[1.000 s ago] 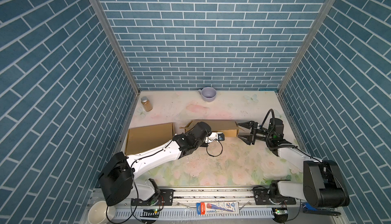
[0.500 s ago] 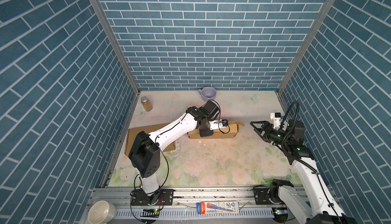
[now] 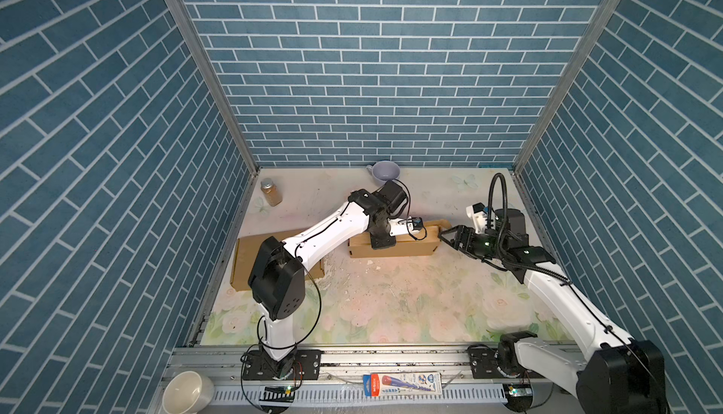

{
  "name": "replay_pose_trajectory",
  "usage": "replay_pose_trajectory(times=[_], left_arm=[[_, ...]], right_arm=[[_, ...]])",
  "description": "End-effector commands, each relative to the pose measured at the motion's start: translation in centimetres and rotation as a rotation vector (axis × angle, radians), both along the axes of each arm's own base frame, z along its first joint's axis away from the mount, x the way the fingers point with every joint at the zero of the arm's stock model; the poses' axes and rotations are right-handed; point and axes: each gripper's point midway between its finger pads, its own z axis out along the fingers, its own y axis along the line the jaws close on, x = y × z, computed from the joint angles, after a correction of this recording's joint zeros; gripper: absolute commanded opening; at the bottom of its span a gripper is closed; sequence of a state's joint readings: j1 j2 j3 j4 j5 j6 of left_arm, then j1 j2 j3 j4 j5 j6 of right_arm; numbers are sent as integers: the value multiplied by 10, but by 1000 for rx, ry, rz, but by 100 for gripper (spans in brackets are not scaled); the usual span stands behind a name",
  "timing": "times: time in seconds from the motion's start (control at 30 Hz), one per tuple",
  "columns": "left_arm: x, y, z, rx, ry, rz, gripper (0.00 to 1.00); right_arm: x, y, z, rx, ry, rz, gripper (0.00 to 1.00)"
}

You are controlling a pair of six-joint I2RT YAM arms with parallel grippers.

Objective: Fold the paper box

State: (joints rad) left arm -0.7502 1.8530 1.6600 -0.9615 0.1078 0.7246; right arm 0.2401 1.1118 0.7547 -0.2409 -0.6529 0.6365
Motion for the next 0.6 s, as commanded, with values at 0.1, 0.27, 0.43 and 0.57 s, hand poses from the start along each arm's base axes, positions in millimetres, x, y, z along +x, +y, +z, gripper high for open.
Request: replay_pose_trajectory(times=[0.1, 0.27, 0.43, 0.57], left_arm=[[-20, 7, -33, 56, 147, -12, 37], [-17, 6, -39, 48, 144, -12, 37], [-16, 6, -48, 55, 159, -11, 36], [-12, 8, -49, 53, 157, -4, 35]], right_arm=[[27, 10, 6, -49, -48, -9, 63], [27, 0, -34, -173, 54, -34, 43], [24, 3, -26, -162, 48, -1, 44], [15, 0, 15, -207, -79, 79, 59]])
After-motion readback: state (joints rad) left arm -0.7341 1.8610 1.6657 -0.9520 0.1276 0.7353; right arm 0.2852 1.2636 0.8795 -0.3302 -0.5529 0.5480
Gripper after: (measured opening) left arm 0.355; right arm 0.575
